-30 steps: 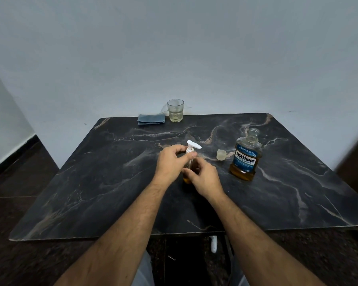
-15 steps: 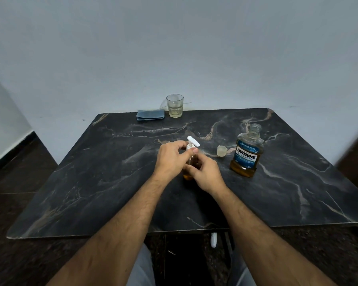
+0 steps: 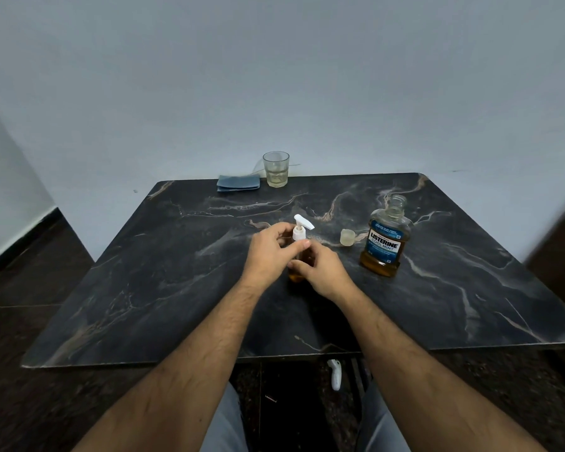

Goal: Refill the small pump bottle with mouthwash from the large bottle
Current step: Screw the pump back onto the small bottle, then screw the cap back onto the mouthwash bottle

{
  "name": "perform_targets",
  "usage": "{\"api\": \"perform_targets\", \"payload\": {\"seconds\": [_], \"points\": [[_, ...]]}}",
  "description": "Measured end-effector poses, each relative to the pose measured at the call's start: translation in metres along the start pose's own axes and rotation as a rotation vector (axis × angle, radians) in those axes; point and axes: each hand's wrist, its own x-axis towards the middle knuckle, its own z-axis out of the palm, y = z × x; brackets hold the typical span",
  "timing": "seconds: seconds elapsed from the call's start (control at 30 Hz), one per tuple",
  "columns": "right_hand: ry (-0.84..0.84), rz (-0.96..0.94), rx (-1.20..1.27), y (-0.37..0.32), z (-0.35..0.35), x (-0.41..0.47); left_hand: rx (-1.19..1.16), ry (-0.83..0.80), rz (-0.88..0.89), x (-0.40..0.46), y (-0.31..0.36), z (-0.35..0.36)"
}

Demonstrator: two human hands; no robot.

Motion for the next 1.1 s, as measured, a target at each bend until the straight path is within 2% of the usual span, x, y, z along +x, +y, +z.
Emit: {"api": "perform_targets", "payload": {"seconds": [0.1,0.3,0.5,0.67,0.73,0.83,0.87,0.97,1.1], "points": [[-0.027,0.050,-0.038,0.003,-0.001,-0.003,-0.037,-0.015,0.008,-0.005,-0.004,0.001],[0.086,0.138,0.014,0.020,-0.019,-0.019,0.006,0.060,0.017,-0.004,-0.003,-0.005],[0.395,0.079,0.045,0.038,-0.050,-0.052,0.000,0.084,-0.051,0.001,-0.010,-0.010],[0.554,0.093,0.085,0.050,-0.068,-0.068,-0.069,0.125,-0.091,-0.007,-0.010,0.000],[0.635,0.084,0.089,0.054,-0.074,-0.072,-0.048,0.229,-0.093,-0.015,-0.014,0.005],[0.746,0.110,0.103,0.062,-0.083,-0.073,0.032,0.508,-0.027,-0.038,-0.019,0.016],[0.772,0.125,0.109,0.064,-0.086,-0.073,0.031,0.538,-0.001,-0.046,-0.019,0.023],[0.748,0.171,0.104,0.073,-0.093,-0.065,0.012,0.381,0.075,-0.060,-0.019,0.051],[0.554,0.160,0.154,0.078,-0.101,-0.048,0.089,0.131,0.093,-0.047,-0.009,0.083]]}}
